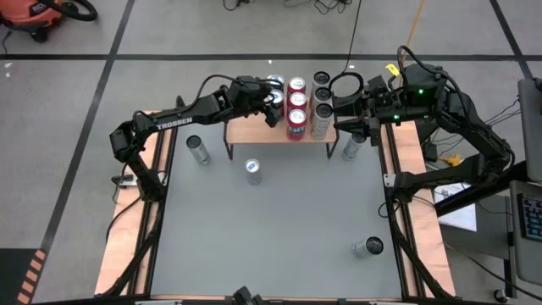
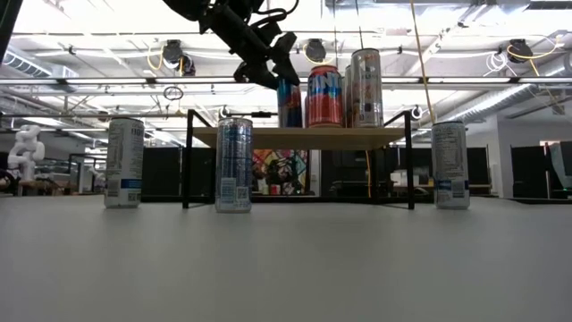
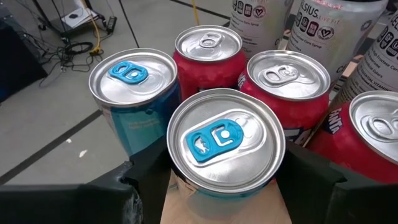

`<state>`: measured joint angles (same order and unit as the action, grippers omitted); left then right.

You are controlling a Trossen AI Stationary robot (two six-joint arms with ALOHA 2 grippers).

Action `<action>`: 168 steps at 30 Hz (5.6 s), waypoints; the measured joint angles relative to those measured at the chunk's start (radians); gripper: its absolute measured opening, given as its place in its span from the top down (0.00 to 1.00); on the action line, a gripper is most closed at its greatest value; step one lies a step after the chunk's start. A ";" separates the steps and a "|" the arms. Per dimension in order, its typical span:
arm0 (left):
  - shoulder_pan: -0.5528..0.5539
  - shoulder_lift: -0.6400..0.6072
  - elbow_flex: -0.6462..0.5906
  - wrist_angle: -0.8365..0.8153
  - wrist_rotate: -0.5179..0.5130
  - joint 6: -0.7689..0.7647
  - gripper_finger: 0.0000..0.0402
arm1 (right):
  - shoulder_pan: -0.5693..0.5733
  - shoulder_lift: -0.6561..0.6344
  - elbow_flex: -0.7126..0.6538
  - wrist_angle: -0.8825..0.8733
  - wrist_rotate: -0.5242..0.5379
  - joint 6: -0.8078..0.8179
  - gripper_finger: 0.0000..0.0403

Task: Place canned beverage on shelf
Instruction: Put the bottom blue can on the shelf aligned with the other blue can, then put the blue can on the shelf aligned with the other blue can

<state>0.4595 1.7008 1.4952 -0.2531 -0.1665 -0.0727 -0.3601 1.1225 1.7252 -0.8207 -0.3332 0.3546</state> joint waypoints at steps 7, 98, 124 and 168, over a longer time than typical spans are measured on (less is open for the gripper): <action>0.000 -0.001 0.000 0.001 -0.016 0.001 0.28 | 0.000 0.000 0.000 0.000 0.000 0.000 0.31; -0.060 -0.008 -0.119 -0.014 -0.041 -0.181 0.71 | -0.237 0.148 0.000 -0.022 0.303 -0.525 0.31; -0.156 -0.136 -0.119 -0.228 0.132 -0.393 0.71 | -0.236 0.148 0.000 -0.036 0.199 -0.397 0.31; -0.377 -0.080 -0.119 -0.711 0.010 -0.627 0.09 | 0.454 0.147 0.000 0.022 0.281 0.262 0.31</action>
<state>0.0827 1.6210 1.3766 -0.9640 -0.1561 -0.6994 0.0938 1.2696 1.7252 -0.7985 -0.0527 0.6167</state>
